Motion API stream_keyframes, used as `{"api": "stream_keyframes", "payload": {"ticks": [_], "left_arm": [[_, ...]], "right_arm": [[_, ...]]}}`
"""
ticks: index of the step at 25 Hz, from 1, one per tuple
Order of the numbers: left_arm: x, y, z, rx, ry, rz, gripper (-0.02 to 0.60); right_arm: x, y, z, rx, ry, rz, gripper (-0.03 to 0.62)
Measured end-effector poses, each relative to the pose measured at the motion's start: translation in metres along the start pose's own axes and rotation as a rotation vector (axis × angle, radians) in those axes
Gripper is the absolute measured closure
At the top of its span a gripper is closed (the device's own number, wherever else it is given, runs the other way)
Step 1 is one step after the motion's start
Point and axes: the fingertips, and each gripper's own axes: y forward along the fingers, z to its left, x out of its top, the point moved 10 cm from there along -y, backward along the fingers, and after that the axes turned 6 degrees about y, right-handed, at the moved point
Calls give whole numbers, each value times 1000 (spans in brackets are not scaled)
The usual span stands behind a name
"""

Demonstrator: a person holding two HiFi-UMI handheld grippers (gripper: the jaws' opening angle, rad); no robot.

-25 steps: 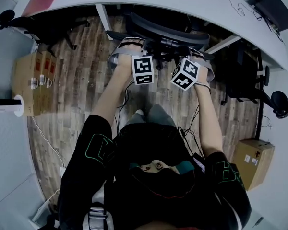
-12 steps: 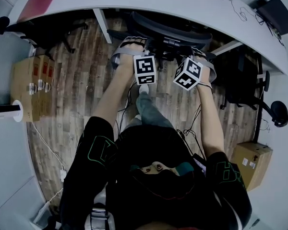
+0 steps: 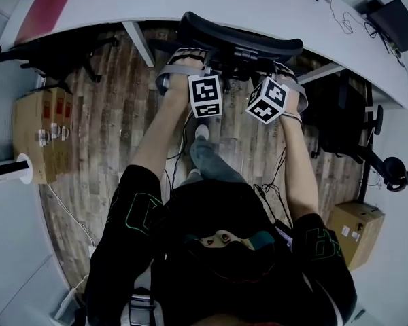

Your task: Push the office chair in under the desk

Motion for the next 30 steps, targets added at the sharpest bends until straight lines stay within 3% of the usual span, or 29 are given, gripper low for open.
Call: {"api": "stream_keyframes", "payload": {"ticks": [7,11,22,30], "left_arm": [[-6,36,29,4,-6,4,434],[-18,43,43,-27,3,21,434],[-32,44,43,-21,22,-11,434],[-29,44,39,-6,23,38,434]], "right_arm": [[3,33,-36,-13,1,3,462],[11,38,-47,20,34,-55,462],[18,43,-39,-30,33,-70,456],[21,44,-40,-2,47,-41,459]]}}
